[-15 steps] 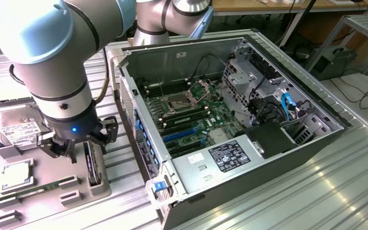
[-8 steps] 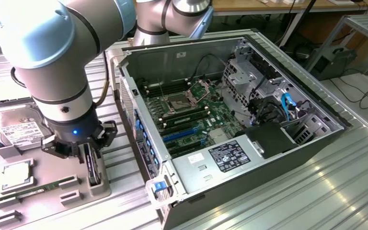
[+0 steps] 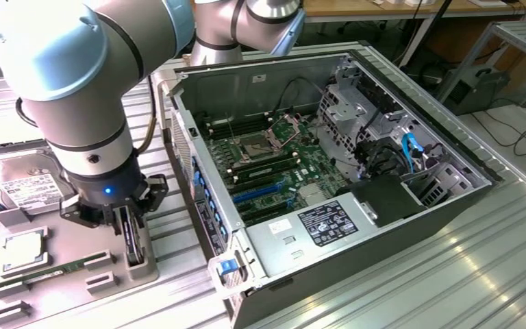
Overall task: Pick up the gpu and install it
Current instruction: 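Pick up the gpu and move the gpu toward the slot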
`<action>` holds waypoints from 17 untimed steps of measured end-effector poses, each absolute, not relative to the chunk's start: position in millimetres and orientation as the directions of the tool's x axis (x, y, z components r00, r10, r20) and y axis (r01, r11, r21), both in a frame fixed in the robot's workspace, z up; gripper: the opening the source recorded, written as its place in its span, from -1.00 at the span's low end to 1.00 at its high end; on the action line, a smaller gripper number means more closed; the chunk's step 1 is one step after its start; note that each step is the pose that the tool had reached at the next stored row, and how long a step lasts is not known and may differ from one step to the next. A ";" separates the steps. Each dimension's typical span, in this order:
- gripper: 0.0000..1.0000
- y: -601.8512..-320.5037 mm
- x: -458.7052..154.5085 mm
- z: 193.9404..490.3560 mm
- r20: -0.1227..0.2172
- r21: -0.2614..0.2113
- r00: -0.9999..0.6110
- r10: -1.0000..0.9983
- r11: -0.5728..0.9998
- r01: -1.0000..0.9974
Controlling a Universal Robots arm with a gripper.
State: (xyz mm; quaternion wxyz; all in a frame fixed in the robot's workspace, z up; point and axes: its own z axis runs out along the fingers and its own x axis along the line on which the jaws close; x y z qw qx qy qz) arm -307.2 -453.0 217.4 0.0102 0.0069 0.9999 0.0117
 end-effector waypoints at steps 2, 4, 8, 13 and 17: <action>-0.22 -453.0 -307.2 218.5 -0.020 0.023 -1.000 0.014 1.000 0.014; -0.22 -453.0 -307.2 219.9 -0.020 0.023 -1.000 0.014 1.000 0.014; -0.22 -452.9 -307.2 222.5 -0.020 0.024 -1.000 0.014 1.000 0.014; -0.24 -452.9 -307.1 222.7 -0.020 0.023 -1.000 0.014 1.000 0.014; -0.45 -452.9 -305.3 222.7 -0.020 0.023 -1.000 0.014 1.000 0.014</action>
